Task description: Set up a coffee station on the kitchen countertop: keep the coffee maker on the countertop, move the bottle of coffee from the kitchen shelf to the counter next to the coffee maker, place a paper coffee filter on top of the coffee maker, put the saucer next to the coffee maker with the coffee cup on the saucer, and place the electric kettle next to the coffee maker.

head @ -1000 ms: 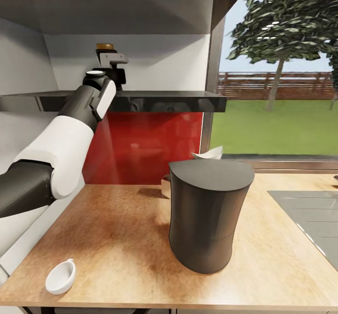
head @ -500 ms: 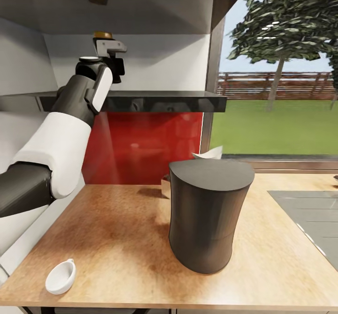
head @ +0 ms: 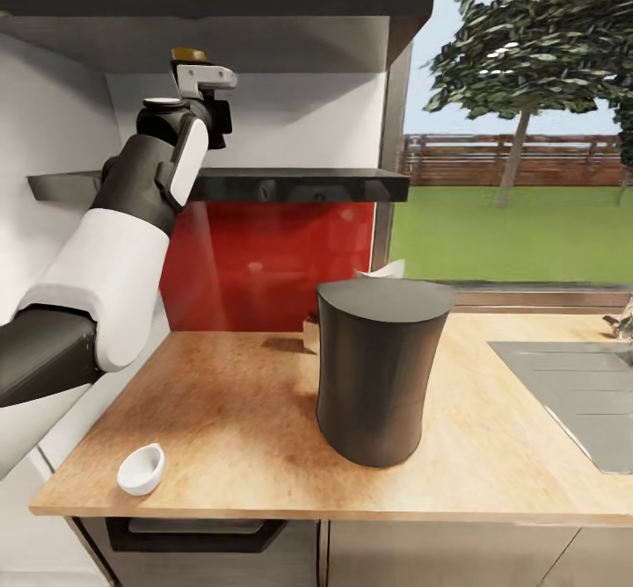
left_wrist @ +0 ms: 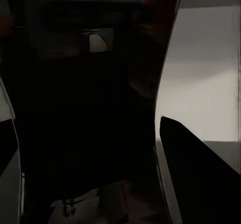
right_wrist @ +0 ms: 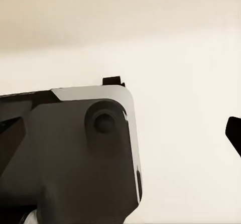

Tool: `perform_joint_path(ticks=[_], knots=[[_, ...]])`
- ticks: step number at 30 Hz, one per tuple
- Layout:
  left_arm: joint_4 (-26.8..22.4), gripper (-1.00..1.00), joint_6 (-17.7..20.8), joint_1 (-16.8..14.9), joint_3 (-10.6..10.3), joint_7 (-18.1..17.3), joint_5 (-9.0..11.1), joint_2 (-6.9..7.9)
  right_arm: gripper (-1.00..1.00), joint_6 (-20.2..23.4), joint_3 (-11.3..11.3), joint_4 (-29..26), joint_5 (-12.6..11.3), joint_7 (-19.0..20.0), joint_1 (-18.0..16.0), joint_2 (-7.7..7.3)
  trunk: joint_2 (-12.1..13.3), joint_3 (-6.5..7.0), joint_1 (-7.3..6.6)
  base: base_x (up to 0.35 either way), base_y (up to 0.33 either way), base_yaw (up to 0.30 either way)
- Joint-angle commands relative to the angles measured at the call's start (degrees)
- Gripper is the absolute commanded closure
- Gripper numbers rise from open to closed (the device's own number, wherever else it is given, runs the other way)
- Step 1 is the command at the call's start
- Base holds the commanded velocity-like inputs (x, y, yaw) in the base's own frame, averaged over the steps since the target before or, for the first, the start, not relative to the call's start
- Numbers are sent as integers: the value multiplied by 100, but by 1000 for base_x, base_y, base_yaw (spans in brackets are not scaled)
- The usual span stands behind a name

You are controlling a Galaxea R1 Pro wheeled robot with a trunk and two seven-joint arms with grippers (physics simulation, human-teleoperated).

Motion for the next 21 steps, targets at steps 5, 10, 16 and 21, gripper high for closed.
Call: perform_joint_path(ticks=[5,10,16,21], knots=[[-9,100,22,9,-20,37,28,2,-100,-16,-49,6,57,18,-3,-8,-9,-8,-1,-334,0,0],[-9,100,22,15,-20,37,27,2,-100,-16,-49,6,57,19,-3,-10,-9,-8,-1,-335,0,0],[-9,100,22,30,-31,39,29,2,-100,-17,-49,6,57,18,-3,-10,-9,-8,-1,-335,0,0],[-9,100,21,39,-37,42,29,2,-100,-17,-49,6,57,19,-3,-5,-9,-8,-1,-336,0,0]])
